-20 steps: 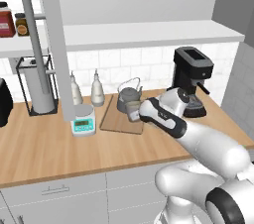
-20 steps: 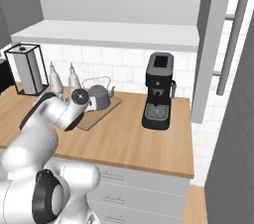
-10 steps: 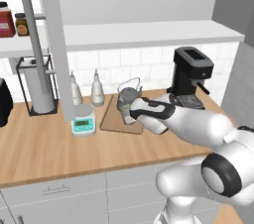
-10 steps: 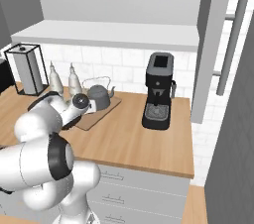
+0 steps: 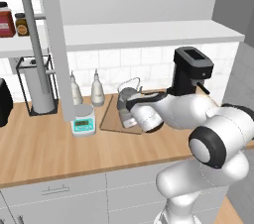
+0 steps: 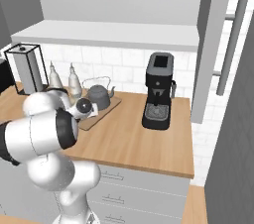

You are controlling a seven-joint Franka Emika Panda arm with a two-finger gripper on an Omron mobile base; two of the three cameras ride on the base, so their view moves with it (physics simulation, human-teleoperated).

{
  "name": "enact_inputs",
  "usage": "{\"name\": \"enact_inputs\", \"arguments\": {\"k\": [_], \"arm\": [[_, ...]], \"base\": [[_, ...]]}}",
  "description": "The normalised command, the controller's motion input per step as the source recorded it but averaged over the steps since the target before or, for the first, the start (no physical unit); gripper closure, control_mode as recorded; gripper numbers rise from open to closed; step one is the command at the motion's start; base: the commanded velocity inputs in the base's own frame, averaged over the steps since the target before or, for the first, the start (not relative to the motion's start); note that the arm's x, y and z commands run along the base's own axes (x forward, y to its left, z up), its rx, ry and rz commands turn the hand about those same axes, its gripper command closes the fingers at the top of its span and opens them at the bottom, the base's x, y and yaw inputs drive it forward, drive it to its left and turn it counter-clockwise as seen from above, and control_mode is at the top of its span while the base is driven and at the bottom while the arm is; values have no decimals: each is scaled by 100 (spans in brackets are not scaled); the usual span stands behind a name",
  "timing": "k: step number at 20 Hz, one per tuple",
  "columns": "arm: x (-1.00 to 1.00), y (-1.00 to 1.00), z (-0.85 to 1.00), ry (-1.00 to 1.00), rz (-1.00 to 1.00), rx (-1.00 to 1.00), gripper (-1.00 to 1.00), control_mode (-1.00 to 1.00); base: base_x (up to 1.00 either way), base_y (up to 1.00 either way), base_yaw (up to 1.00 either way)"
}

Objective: Pick the kettle from the counter and place it on the tray. Then pick the mug from the cabinet and place it on the tray. Then close the cabinet doors.

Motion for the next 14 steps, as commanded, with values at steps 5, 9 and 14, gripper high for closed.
{"name": "enact_inputs", "arguments": {"k": [5, 9, 14], "arm": [[24, 0, -24, 0, 1, -3, 100, -100], [31, 0, -19, 0, 1, -1, 100, -100], [27, -1, -23, -1, 9, -4, 100, -100]], "base": [[0, 0, 0], [0, 0, 0], [0, 0, 0]]}}
